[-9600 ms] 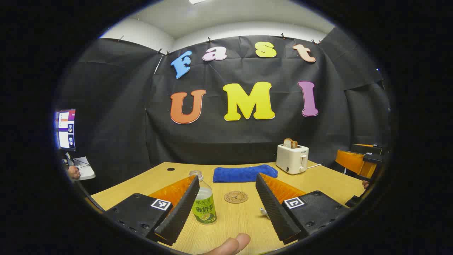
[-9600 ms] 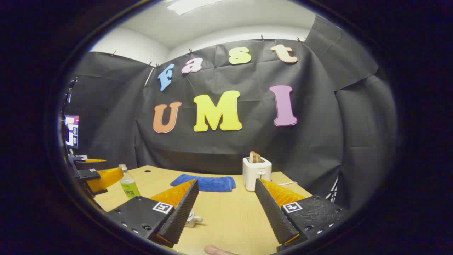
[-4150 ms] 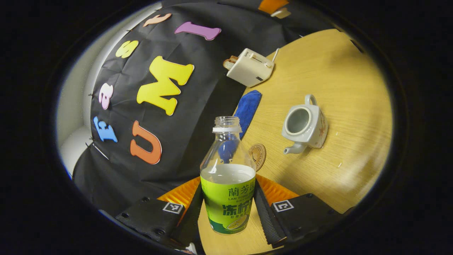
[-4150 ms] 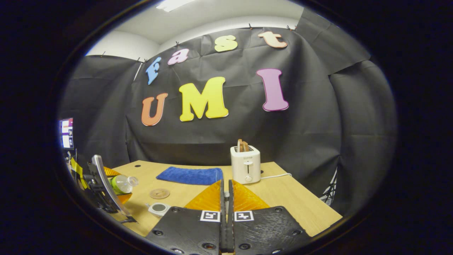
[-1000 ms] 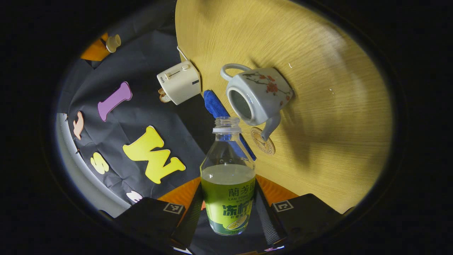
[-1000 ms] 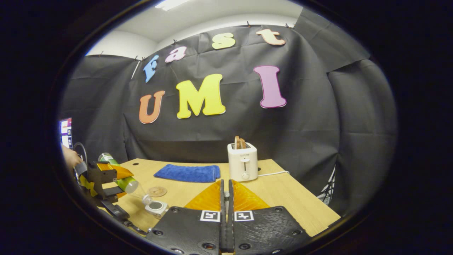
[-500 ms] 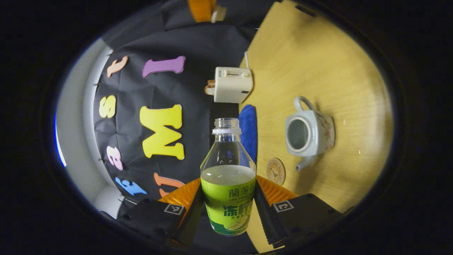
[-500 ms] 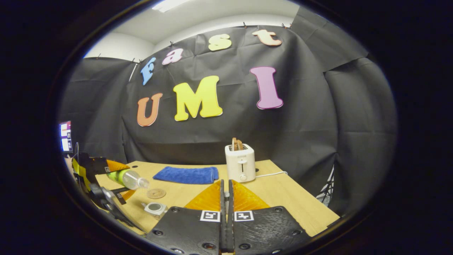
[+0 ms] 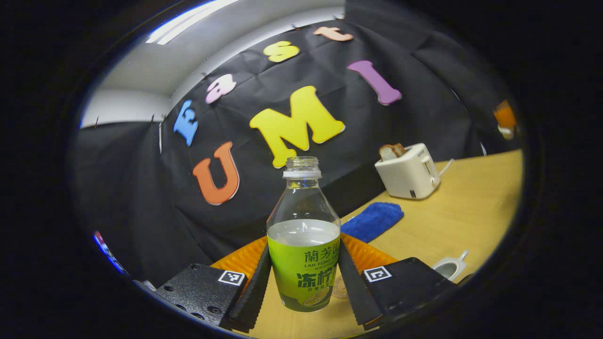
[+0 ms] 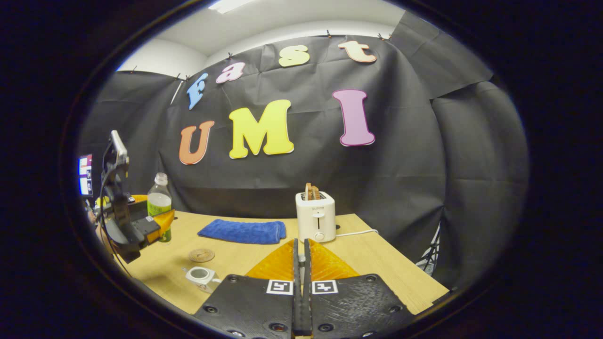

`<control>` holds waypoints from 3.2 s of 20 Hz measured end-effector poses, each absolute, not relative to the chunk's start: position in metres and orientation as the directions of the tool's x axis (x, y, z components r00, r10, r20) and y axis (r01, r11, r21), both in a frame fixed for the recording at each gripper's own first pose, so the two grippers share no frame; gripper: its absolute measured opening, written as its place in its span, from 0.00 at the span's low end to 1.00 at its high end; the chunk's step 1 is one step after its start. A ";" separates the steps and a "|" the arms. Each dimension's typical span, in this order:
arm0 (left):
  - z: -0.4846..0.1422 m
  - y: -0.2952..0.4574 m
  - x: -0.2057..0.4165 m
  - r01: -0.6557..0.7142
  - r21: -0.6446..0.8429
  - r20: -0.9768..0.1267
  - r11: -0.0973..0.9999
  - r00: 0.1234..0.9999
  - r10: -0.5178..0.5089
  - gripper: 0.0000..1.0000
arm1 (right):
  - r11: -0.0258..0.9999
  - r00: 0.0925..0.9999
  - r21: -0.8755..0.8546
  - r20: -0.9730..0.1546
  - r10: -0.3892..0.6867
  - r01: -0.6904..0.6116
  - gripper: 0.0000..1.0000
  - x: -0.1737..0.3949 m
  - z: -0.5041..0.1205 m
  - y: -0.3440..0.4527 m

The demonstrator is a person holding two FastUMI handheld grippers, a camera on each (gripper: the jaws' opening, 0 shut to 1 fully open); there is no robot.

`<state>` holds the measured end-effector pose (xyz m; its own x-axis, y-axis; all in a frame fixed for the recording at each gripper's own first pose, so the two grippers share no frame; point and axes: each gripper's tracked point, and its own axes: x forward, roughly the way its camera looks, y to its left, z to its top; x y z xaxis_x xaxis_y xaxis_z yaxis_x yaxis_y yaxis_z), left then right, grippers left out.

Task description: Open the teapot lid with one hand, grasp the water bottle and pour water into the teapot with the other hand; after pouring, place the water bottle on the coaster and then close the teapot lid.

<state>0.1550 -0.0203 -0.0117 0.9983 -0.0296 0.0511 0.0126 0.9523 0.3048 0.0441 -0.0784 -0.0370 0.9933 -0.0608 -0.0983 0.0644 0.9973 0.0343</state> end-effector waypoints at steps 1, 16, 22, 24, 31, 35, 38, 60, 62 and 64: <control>-0.017 -0.019 0.164 0.030 0.176 0.032 0.984 0.999 -0.036 0.76 | 0.998 0.994 0.037 -0.102 -0.049 0.053 0.00 0.044 -0.038 -0.074; -0.075 -0.025 0.231 0.108 -0.060 -0.048 0.992 0.993 -0.111 0.78 | 1.000 0.985 0.008 -0.173 -0.018 0.019 0.00 0.059 -0.071 -0.054; -0.083 -0.034 0.234 0.116 -0.047 -0.066 0.992 0.991 -0.119 0.79 | 1.000 0.982 -0.005 -0.188 -0.005 0.004 0.00 0.059 -0.077 -0.045; -0.080 -0.034 0.231 0.117 -0.037 -0.053 0.993 0.992 -0.118 0.80 | 1.000 0.982 -0.009 -0.190 0.000 -0.002 0.00 0.060 -0.078 -0.042; -0.042 -0.035 0.220 0.121 -0.005 0.021 0.993 0.992 -0.121 0.93 | 0.999 0.980 -0.019 -0.193 0.038 -0.042 0.00 0.059 -0.083 -0.023; 0.003 -0.033 0.207 0.113 0.016 0.077 0.993 0.990 -0.114 0.94 | 0.996 0.975 0.000 -0.203 0.092 -0.094 0.00 0.060 -0.091 0.006; 0.039 -0.025 0.191 0.109 0.011 0.091 0.994 0.990 -0.110 0.94 | 0.990 0.968 0.005 -0.211 0.139 -0.141 0.00 0.059 -0.097 0.035; 0.015 0.033 0.041 0.014 -0.058 0.042 0.998 0.999 -0.011 0.95 | 0.941 0.919 0.092 -0.203 0.337 -0.325 0.00 0.100 -0.142 0.132; 0.007 0.031 0.040 0.027 -0.038 0.029 0.999 0.999 -0.026 0.95 | 0.943 0.923 0.094 -0.197 0.331 -0.319 0.00 0.099 -0.147 0.132; 0.002 0.031 0.039 0.039 -0.023 0.026 0.999 0.999 -0.038 0.94 | 0.946 0.927 0.070 -0.192 0.323 -0.315 0.00 0.096 -0.148 0.132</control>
<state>0.0388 0.0306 0.0024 0.9989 -0.0385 0.0262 0.0391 0.9990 -0.0234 0.0958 0.1316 -0.1482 0.9267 0.3229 -0.1924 -0.3153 0.9464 0.0701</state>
